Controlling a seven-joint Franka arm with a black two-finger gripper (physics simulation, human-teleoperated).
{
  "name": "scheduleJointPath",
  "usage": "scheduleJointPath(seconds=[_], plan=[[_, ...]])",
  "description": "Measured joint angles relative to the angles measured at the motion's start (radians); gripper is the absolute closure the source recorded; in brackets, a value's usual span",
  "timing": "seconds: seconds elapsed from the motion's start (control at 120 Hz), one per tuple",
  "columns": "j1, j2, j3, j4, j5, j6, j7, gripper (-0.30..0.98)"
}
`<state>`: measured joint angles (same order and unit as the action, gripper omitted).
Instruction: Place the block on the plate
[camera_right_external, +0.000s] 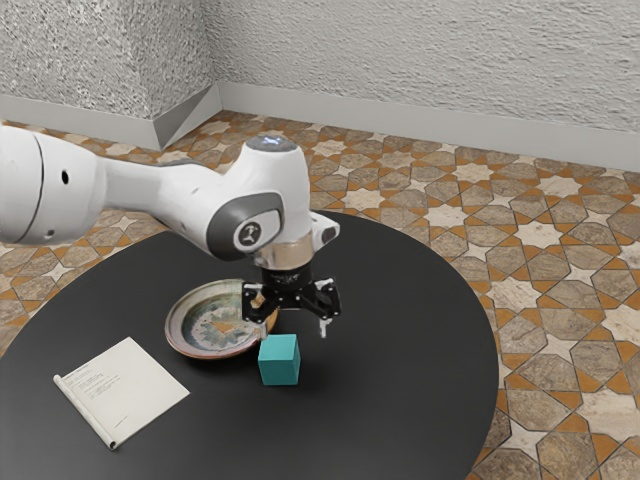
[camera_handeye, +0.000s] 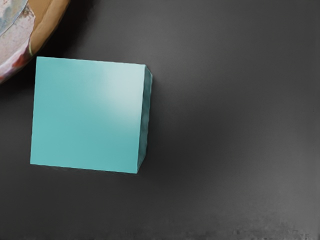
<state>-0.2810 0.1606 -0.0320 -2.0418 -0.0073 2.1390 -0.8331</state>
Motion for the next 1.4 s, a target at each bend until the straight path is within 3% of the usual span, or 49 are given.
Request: scheduleJointPath(seconds=[0.308, 1.4], plan=[[0.057, -0.066, 0.024, -0.140, -0.007, 0.063, 0.030, 0.00], [0.078, -0.013, -0.007, -0.171, -0.025, 0.200, 0.073, 0.00]])
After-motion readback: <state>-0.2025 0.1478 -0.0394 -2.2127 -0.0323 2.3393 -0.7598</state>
